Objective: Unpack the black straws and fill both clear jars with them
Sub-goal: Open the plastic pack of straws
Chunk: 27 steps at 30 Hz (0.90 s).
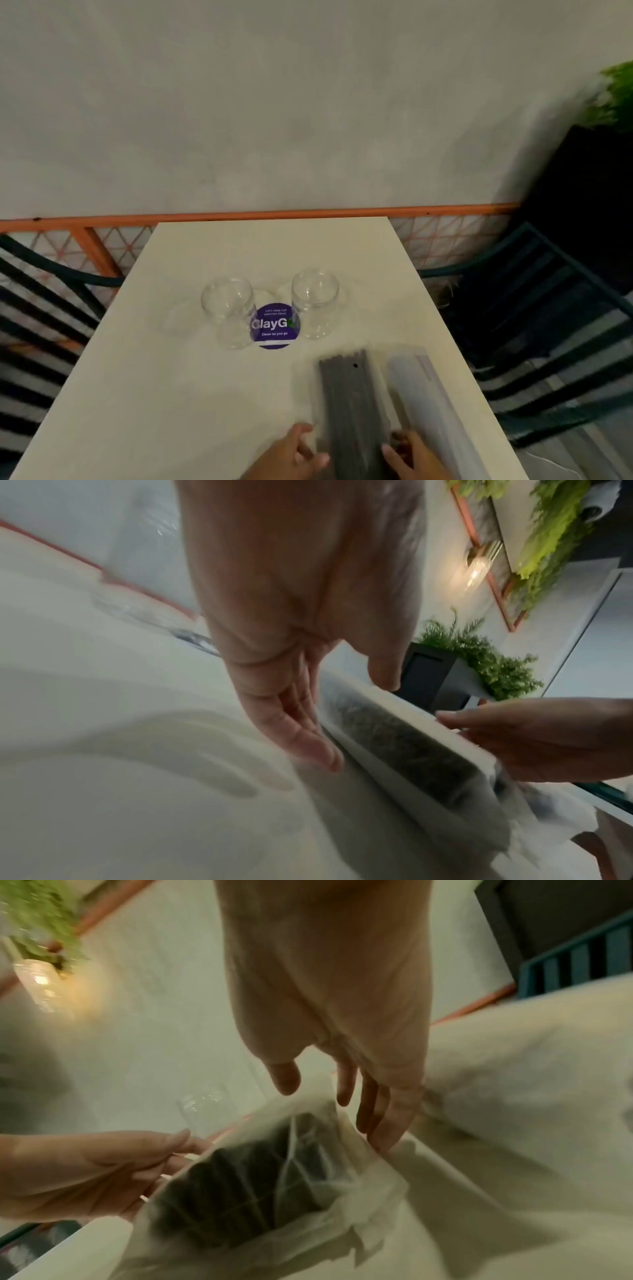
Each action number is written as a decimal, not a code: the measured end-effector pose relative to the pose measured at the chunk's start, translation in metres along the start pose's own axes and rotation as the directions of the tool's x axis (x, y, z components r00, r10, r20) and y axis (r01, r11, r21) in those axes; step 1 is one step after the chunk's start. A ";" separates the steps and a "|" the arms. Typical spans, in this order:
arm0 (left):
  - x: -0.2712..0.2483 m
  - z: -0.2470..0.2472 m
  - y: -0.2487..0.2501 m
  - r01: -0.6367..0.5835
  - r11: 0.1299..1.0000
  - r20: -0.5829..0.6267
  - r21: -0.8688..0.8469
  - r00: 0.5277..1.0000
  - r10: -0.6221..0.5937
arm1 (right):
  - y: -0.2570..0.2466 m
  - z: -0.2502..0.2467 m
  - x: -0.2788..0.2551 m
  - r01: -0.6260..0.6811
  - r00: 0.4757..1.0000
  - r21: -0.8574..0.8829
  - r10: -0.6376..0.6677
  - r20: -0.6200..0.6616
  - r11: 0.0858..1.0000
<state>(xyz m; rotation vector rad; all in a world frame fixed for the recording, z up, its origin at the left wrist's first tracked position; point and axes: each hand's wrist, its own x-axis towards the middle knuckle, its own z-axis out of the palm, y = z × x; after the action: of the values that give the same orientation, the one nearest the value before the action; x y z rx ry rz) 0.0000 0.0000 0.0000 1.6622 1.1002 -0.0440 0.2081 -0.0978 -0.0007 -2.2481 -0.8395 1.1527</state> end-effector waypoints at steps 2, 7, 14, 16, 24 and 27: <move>0.009 0.007 0.006 0.021 0.999 0.047 -0.025 0.999 -0.020 | -0.004 -0.001 0.004 -0.014 0.999 -0.004 0.014 0.048 1.000; 0.018 0.017 0.007 0.014 0.998 0.024 -0.054 1.000 -0.013 | -0.008 0.000 0.020 -0.058 0.964 0.128 0.022 0.267 0.990; -0.008 0.006 -0.005 0.018 0.984 -0.137 -0.176 0.990 -0.043 | -0.034 -0.004 0.011 0.190 0.900 0.055 -0.196 0.388 0.980; -0.019 -0.006 -0.005 -0.014 0.946 -0.280 -0.325 0.957 -0.082 | -0.046 -0.004 0.004 0.328 0.856 -0.050 -0.274 0.439 0.943; -0.063 -0.057 -0.026 -0.211 0.814 -0.553 -0.541 0.819 -0.155 | -0.078 0.015 -0.013 0.765 0.612 -0.548 -0.648 0.453 0.340; -0.067 -0.061 -0.029 -0.150 0.880 -0.483 -0.450 0.870 -0.099 | -0.084 0.031 -0.018 0.740 0.630 -0.604 -0.620 0.467 0.297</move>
<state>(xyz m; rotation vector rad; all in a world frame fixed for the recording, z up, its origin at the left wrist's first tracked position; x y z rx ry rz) -0.0864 0.0044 0.0393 1.2564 1.3354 0.6630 0.1490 -0.0476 0.0465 -1.8646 -2.4558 0.5290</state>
